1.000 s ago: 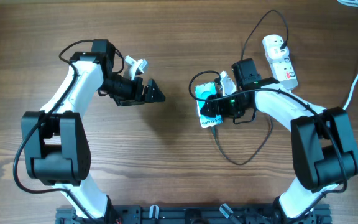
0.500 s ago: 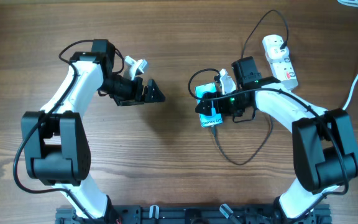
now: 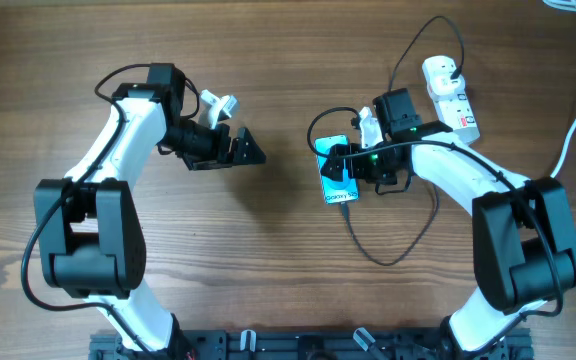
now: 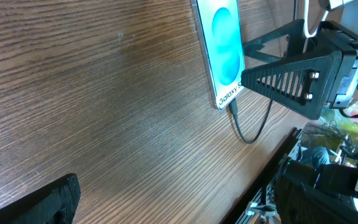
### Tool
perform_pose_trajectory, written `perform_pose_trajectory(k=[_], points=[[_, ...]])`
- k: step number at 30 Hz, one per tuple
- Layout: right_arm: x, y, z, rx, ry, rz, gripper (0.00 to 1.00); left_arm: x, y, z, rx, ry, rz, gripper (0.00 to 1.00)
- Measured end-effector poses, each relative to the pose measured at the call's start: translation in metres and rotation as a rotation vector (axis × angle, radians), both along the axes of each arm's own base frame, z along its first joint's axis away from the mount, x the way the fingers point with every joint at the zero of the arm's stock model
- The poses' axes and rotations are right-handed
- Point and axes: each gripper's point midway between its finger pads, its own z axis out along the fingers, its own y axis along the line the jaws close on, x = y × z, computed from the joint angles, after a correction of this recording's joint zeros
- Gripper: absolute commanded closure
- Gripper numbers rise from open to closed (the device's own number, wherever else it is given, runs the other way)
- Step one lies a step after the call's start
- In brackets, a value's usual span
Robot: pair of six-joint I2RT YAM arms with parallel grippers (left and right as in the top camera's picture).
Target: Plug charger to phone and switch on socket
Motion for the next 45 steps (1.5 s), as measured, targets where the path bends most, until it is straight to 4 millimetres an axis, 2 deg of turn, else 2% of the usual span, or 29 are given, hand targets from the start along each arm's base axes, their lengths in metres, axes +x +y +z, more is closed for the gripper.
perform_pose_trajectory(k=[1,3,5,9,10,13,14,16,18,20,22,24,27,28,33,35,45], points=[[0.0,0.0,0.0,-0.001,-0.001,0.0,0.01,0.0,0.0,0.0,0.0,0.0,0.0,0.0],[0.0,-0.001,0.0,-0.004,0.0,-0.006,0.08,0.0,0.0,0.0,0.0,0.0,0.0,0.0],[0.0,-0.002,-0.001,-0.011,0.012,-0.029,0.09,0.0,0.0,0.0,0.0,0.0,0.0,0.0],[-0.025,-0.012,0.005,-0.054,0.181,-0.047,0.07,0.0,0.0,0.0,0.0,-0.001,0.0,0.0],[-0.025,-0.012,0.016,-0.063,0.206,-0.034,0.05,0.0,0.0,0.0,0.0,-0.001,0.0,0.0],[-0.01,-0.013,0.062,-0.102,0.196,0.01,0.0,0.0,0.0,0.0,0.0,0.0,0.0,0.0],[-0.001,-0.016,0.082,-0.131,0.17,0.014,0.0,0.0,0.0,0.0,0.0,-0.002,0.0,0.0],[0.015,-0.024,0.107,-0.186,0.101,0.013,0.0,0.001,0.0,0.0,0.0,-0.003,0.0,0.0],[0.028,-0.037,0.123,-0.267,0.039,-0.003,0.0,0.001,0.0,0.0,0.0,-0.003,0.0,0.0],[0.045,-0.059,0.132,-0.355,-0.026,-0.045,0.0,0.0,0.0,0.0,0.0,-0.002,0.0,0.0],[0.052,-0.083,0.131,-0.402,-0.03,-0.091,0.0,0.001,0.0,0.0,0.0,-0.003,0.0,0.0],[0.061,-0.121,0.131,-0.437,-0.031,-0.177,0.0,0.001,0.0,0.0,0.0,-0.003,0.0,0.0],[0.068,-0.155,0.132,-0.454,-0.034,-0.263,0.0,0.001,0.0,0.0,0.0,-0.003,0.0,0.0],[0.071,-0.176,0.133,-0.461,-0.032,-0.314,0.0,0.0,0.0,0.0,0.0,-0.002,0.0,0.0],[0.079,-0.205,0.133,-0.463,-0.049,-0.392,0.0,0.0,0.0,0.0,0.0,-0.002,0.0,0.0],[0.085,-0.221,0.126,-0.47,-0.05,-0.427,0.0,0.001,0.0,0.0,0.0,-0.003,0.0,0.0],[0.106,-0.258,0.065,-0.487,0.017,-0.49,0.0,0.001,0.0,0.0,0.0,-0.003,0.0,0.0]])
